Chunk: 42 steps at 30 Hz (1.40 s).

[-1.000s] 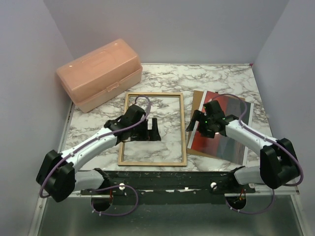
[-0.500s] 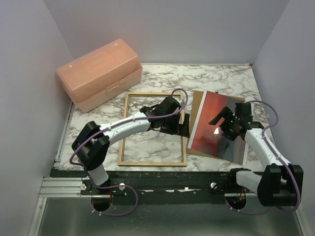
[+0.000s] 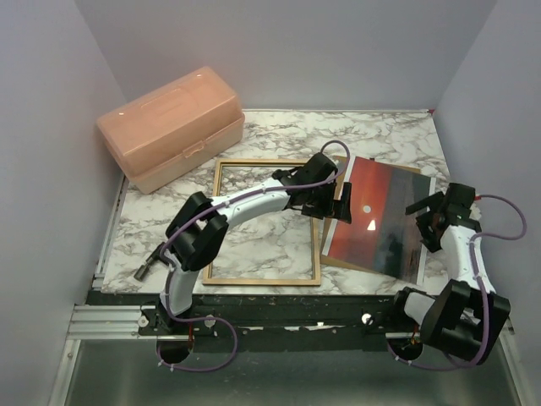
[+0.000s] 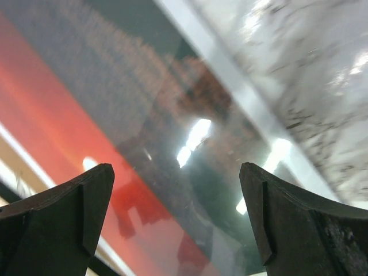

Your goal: Put the photo into the frame

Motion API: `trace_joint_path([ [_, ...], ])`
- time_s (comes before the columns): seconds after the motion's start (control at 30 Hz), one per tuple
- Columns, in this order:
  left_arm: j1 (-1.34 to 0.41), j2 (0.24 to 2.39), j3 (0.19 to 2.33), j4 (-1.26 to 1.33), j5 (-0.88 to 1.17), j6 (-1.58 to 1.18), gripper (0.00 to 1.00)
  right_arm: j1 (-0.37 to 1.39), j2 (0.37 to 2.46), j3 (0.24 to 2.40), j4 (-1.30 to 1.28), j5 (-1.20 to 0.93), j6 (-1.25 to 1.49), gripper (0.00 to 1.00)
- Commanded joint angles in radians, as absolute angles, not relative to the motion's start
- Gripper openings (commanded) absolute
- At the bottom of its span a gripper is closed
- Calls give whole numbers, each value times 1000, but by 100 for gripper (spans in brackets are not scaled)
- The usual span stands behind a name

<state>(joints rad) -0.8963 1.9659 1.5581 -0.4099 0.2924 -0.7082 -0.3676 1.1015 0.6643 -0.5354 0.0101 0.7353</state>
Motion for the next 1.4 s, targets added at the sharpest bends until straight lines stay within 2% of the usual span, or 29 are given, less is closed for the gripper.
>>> trace_joint_path([
  [0.0, -908, 2059, 1663, -416, 307, -734, 99, -479, 1115, 672, -540, 103, 725, 100],
  [0.33, -908, 2235, 1825, -471, 261, -748, 99, -557, 1328, 619, -420, -58, 676, 100],
  [0.53, -908, 2278, 1840, -494, 218, -753, 99, -557, 1303, 590, -387, -69, 672, 100],
  [0.73, -910, 2310, 1849, -467, 289, -758, 98, -557, 1307, 581, -370, -88, 669, 100],
  [1.07, -907, 2233, 1785, -318, 436, -781, 95, -557, 1329, 573, -362, -211, 642, 100],
  [1.37, -904, 2112, 1753, -326, 442, -761, 94, -557, 1300, 605, -403, -278, 630, 100],
])
